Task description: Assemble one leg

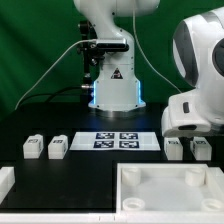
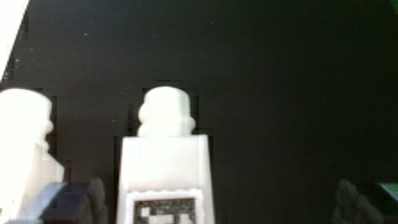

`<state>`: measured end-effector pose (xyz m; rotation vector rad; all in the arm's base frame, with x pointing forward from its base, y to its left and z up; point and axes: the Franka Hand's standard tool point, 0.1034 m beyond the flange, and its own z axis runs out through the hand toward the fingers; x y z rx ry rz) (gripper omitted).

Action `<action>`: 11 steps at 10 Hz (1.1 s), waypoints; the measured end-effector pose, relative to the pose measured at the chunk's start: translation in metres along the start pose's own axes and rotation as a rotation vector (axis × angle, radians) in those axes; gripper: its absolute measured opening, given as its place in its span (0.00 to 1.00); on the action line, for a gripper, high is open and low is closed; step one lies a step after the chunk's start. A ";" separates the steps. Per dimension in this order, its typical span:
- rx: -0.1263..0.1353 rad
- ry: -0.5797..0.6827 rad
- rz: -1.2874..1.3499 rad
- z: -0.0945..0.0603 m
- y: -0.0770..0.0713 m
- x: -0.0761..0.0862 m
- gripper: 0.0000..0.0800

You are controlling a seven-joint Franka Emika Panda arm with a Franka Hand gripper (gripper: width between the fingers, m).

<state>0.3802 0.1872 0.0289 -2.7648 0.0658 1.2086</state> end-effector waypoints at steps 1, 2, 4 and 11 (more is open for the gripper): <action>-0.001 0.000 0.000 0.000 0.000 0.000 0.81; -0.001 -0.002 -0.002 0.001 0.000 0.000 0.81; 0.003 -0.029 0.007 0.013 0.008 0.006 0.81; -0.001 -0.043 0.007 0.019 0.003 0.011 0.36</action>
Offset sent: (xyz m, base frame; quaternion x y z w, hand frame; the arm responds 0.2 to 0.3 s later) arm 0.0003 -0.0182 -0.0303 -0.0213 -0.0276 0.0070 0.9994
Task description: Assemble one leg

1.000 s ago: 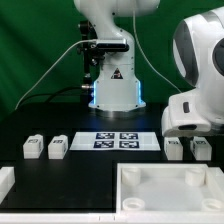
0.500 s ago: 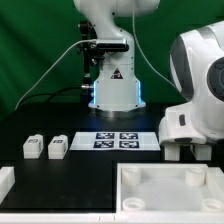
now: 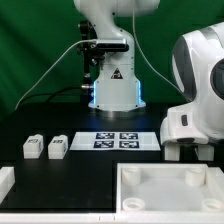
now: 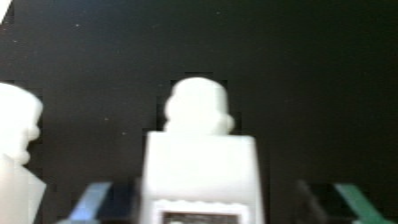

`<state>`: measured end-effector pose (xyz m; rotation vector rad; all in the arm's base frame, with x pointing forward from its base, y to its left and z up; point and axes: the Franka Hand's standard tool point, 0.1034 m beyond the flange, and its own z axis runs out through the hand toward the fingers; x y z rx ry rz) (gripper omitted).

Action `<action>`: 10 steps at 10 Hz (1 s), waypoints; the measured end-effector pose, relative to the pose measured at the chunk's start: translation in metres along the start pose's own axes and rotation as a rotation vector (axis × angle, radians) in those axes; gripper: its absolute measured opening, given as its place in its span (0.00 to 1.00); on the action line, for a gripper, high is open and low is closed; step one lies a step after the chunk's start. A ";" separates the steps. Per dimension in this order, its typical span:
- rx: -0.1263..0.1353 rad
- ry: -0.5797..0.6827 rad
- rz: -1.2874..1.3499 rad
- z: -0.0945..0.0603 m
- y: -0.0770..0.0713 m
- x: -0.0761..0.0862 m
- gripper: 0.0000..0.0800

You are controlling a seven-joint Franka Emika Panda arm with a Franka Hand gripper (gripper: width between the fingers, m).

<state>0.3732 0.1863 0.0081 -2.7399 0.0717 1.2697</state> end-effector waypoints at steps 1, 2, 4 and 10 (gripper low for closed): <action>0.000 0.000 0.000 0.000 0.000 0.000 0.36; 0.000 0.000 0.000 0.000 0.000 0.000 0.36; 0.000 0.000 0.000 0.000 0.000 0.000 0.36; 0.015 0.036 -0.078 -0.058 0.021 -0.018 0.36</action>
Offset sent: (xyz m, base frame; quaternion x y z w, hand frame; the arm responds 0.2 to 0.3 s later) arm 0.0000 0.0000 0.0000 0.0000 0.0000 0.0000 1.0000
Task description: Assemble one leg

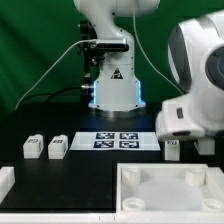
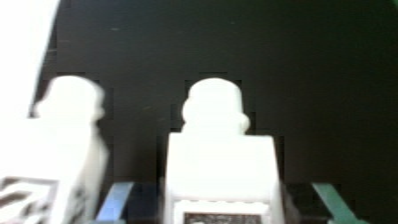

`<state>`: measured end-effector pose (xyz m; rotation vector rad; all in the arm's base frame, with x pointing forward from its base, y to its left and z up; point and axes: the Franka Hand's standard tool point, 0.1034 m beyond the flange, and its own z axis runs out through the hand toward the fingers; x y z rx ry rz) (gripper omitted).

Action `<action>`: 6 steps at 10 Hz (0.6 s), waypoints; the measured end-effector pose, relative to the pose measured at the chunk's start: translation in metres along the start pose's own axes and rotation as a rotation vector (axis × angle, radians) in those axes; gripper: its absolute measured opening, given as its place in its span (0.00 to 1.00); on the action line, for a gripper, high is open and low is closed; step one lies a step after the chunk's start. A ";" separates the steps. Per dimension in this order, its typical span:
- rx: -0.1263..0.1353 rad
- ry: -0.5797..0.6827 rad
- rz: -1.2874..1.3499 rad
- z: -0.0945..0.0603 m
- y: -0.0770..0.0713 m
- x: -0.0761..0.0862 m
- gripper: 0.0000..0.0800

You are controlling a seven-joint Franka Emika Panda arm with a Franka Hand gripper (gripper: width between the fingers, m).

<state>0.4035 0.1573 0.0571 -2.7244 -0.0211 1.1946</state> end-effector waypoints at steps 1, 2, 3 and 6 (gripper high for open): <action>0.001 0.014 -0.022 -0.029 0.007 -0.014 0.36; -0.008 0.062 -0.027 -0.049 0.005 -0.023 0.36; 0.017 0.160 -0.011 -0.047 0.001 -0.034 0.36; -0.004 0.445 0.000 -0.055 0.008 -0.030 0.36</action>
Offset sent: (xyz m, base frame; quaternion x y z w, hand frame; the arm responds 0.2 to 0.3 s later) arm 0.0000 0.0000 0.0000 0.0000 0.2667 0.0000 0.9638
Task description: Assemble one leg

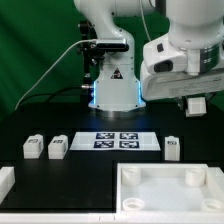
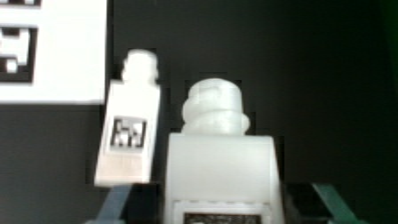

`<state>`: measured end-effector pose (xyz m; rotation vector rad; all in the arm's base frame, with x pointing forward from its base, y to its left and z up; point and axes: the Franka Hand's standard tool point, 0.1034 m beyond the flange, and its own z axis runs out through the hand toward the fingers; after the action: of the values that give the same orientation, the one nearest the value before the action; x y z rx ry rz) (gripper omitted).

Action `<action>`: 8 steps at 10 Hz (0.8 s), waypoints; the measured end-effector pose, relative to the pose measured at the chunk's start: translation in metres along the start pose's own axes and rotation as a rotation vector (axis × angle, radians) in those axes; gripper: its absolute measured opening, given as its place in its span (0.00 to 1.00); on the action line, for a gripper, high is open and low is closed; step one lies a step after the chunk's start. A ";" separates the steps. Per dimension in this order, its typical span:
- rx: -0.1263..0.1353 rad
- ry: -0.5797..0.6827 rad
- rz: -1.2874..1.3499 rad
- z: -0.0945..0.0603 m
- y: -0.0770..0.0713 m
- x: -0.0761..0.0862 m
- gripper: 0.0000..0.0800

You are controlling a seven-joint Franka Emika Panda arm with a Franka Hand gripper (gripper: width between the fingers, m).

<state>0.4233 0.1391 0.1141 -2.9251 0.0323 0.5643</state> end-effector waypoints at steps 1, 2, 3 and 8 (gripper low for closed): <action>-0.004 0.092 -0.043 -0.021 0.008 0.014 0.36; 0.003 0.221 -0.044 -0.047 0.015 0.040 0.36; 0.001 0.308 -0.050 -0.056 0.014 0.057 0.36; -0.010 0.819 -0.079 -0.068 0.015 0.077 0.36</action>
Offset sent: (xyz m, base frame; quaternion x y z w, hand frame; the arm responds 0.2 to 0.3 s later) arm 0.1000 -0.0071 0.0072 -0.0140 0.1029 -0.0574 0.9929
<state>0.5192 0.1136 0.1450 -2.9232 0.0106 -0.6596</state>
